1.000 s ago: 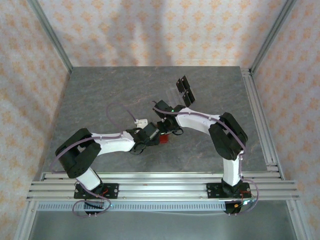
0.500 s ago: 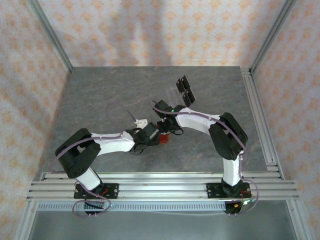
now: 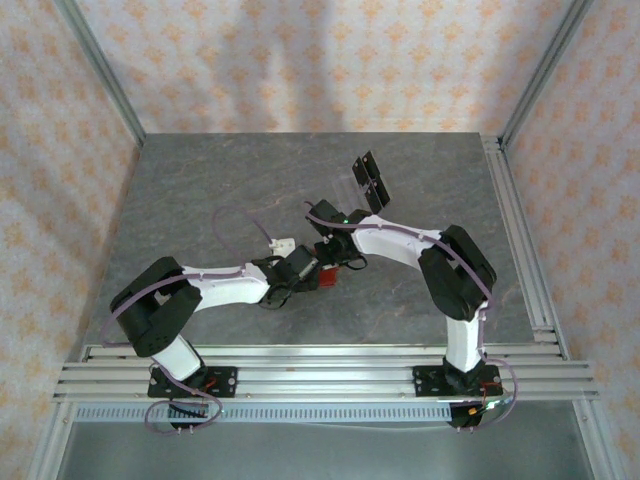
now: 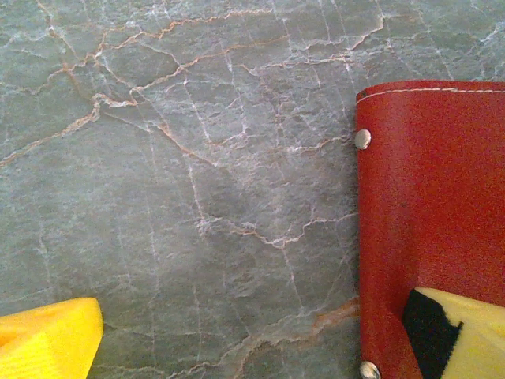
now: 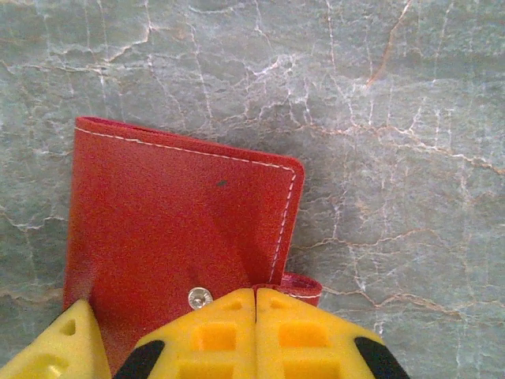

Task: Put the credit cards into the card holder
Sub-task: Close the button on the card holder.

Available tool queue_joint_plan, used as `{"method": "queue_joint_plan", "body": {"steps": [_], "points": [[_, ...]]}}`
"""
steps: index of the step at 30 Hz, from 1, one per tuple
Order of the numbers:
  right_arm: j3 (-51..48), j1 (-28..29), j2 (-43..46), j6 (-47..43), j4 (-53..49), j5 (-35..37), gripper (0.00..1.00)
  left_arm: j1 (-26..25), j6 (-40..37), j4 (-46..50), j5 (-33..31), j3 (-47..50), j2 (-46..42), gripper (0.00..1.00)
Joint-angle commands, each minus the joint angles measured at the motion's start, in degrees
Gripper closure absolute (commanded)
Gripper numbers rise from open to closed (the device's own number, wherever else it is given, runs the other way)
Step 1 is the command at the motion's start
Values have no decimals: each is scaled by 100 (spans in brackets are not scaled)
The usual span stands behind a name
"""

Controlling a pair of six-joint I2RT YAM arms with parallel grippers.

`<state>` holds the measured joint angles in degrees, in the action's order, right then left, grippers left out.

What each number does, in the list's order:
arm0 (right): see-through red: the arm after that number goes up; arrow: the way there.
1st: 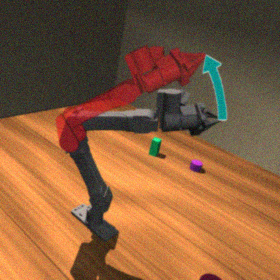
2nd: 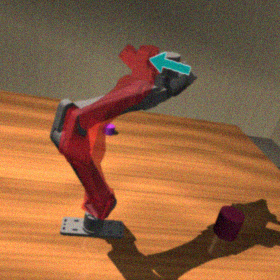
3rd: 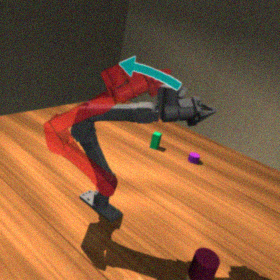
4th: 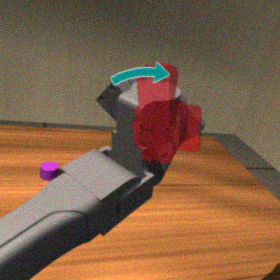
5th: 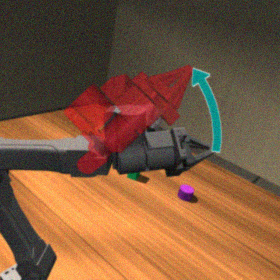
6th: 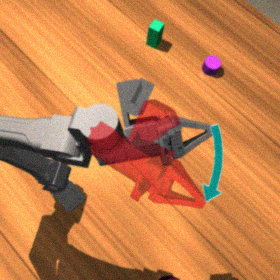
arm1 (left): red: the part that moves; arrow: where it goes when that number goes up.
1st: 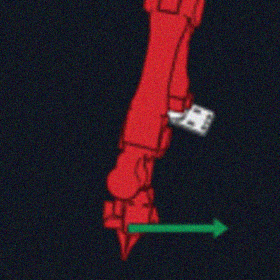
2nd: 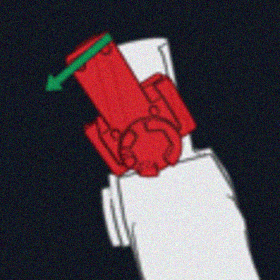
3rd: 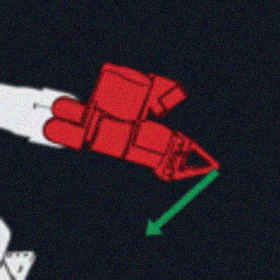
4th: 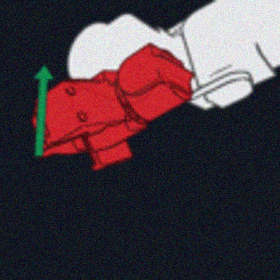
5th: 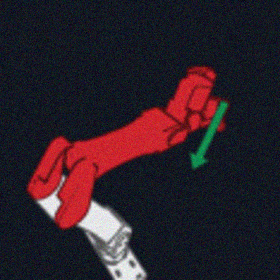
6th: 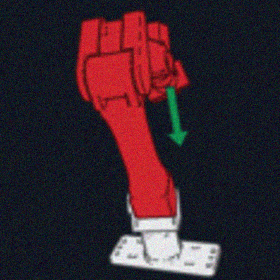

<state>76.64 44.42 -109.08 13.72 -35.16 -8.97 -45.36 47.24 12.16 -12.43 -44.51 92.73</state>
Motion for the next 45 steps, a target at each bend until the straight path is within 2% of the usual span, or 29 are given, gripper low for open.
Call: {"method": "queue_joint_plan", "body": {"steps": [1, 19, 45], "points": [[34, -49, 362, 89, -6, -82, 100, 19, -5, 37, -96, 110, -75, 0], [61, -70, 130, 228, 299, -720, 100, 14, -11, 10, -84, 125, -9, 0], [-207, -127, -51, 191, 395, -527, 100, 17, -10, -16, -90, 111, 17, 0]]}}
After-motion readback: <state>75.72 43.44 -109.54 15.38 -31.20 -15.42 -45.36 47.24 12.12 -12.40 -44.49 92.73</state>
